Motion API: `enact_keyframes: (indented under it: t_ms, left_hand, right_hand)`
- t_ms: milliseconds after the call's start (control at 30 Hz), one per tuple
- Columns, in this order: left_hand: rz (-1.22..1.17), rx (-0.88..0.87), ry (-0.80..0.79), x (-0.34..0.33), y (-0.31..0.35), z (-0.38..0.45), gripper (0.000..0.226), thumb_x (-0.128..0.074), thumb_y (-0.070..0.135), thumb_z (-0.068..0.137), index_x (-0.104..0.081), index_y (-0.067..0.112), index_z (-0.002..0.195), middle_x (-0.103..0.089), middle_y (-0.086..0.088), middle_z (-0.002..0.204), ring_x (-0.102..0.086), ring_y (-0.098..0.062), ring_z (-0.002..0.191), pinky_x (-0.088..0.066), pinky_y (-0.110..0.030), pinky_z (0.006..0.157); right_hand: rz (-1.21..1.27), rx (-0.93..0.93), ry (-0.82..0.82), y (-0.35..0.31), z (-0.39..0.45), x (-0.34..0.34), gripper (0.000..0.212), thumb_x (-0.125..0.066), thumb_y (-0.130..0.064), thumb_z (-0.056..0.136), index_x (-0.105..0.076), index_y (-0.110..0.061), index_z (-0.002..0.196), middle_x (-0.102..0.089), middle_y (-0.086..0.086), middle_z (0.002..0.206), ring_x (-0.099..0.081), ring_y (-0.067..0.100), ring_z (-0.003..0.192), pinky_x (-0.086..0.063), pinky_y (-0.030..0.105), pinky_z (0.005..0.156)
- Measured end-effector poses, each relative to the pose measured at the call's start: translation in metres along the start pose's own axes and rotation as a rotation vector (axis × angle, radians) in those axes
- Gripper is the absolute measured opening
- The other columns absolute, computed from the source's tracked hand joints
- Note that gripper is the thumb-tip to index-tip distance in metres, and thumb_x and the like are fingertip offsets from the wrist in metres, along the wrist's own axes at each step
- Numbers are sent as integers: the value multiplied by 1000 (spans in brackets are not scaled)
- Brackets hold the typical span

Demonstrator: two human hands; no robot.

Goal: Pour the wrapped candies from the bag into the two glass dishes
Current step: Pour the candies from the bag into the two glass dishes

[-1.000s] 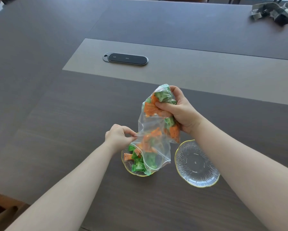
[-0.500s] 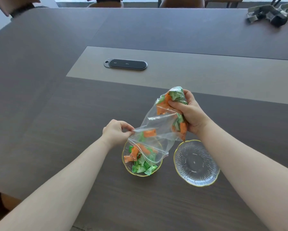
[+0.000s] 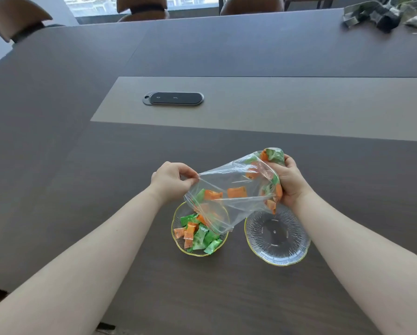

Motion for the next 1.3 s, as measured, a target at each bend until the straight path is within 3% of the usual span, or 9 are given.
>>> enact_keyframes:
  t_ms: [233, 500, 600, 667, 767, 900, 1033, 1167, 1300]
  left_hand:
    - [-65, -60, -75, -16, 48, 3, 24, -68, 28, 74, -63, 42, 55, -64, 24, 70, -54, -11, 80, -45, -47, 99]
    - [-63, -83, -186, -67, 85, -7, 24, -69, 25, 76, -65, 39, 57, -56, 23, 55, -47, -4, 58, -48, -39, 91]
    - [-36, -74, -243, -85, 92, -14, 11, -67, 23, 77, -74, 31, 71, -61, 16, 58, -61, -20, 75, -48, -36, 88]
    - [-16, -59, -272, -95, 93, -19, 12, -66, 20, 78, -76, 26, 80, -64, 13, 65, -63, -22, 83, -49, -31, 79]
    - [-13, -69, -311, -112, 91, -26, 14, -65, 17, 80, -76, 18, 89, -69, 4, 72, -50, -2, 56, -40, -17, 58]
    - [5, -75, -321, -127, 84, -30, 17, -64, 15, 81, -76, 15, 93, -74, -3, 93, -51, -8, 69, -45, -21, 77]
    - [53, -31, -436, -130, 78, -31, 34, -50, 4, 78, -71, 19, 101, -62, 10, 80, -50, -9, 75, -41, -20, 75]
    - [-340, 46, -300, -114, 88, -19, 34, -56, 9, 81, -63, 22, 111, -64, 5, 106, -56, -10, 86, -50, -14, 66]
    - [-714, 5, -302, -93, 116, -12, 50, -55, 46, 86, -51, 22, 129, -61, 8, 122, -57, -1, 109, -47, -21, 86]
  right_hand:
    - [39, -2, 74, -28, -14, 38, 56, -73, -4, 77, -44, -16, 124, -65, 7, 93, -71, 14, 60, -59, 34, 53]
    - [-156, 57, 78, -55, -29, 100, 52, -70, -6, 81, -41, -19, 123, -63, 7, 103, -70, 20, 75, -61, 37, 63]
    - [-265, 72, 81, -57, -33, 112, 55, -69, -6, 82, -40, -18, 127, -64, 4, 100, -70, 16, 73, -60, 35, 62]
    - [-332, 91, 72, -57, -34, 111, 55, -70, -7, 82, -42, -19, 127, -64, 1, 99, -71, 13, 71, -60, 33, 63]
    - [-457, 125, 31, -58, -33, 104, 56, -74, -9, 79, -44, -22, 124, -67, 4, 99, -71, 16, 76, -60, 36, 71]
    - [-749, 228, -49, -65, -34, 85, 52, -74, -15, 78, -42, -30, 117, -65, 2, 94, -66, 16, 79, -57, 31, 76]
    - [-981, 335, -209, -68, -39, 65, 53, -75, -17, 77, -42, -33, 116, -60, -11, 95, -63, 14, 88, -53, 27, 83]
    - [-1220, 413, -342, -64, -40, 51, 57, -76, -18, 75, -49, -27, 124, -56, -22, 95, -58, 8, 90, -44, 21, 87]
    - [-1324, 469, -410, -60, -36, 45, 58, -76, -23, 74, -53, -28, 127, -64, -10, 111, -60, 9, 100, -45, 25, 92]
Point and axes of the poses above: each hand's wrist, its own z-axis towards the middle knuckle, its own x-axis out of the back of the hand, y = z × x, the point moved 1 cm from there along z, towards the middle knuckle
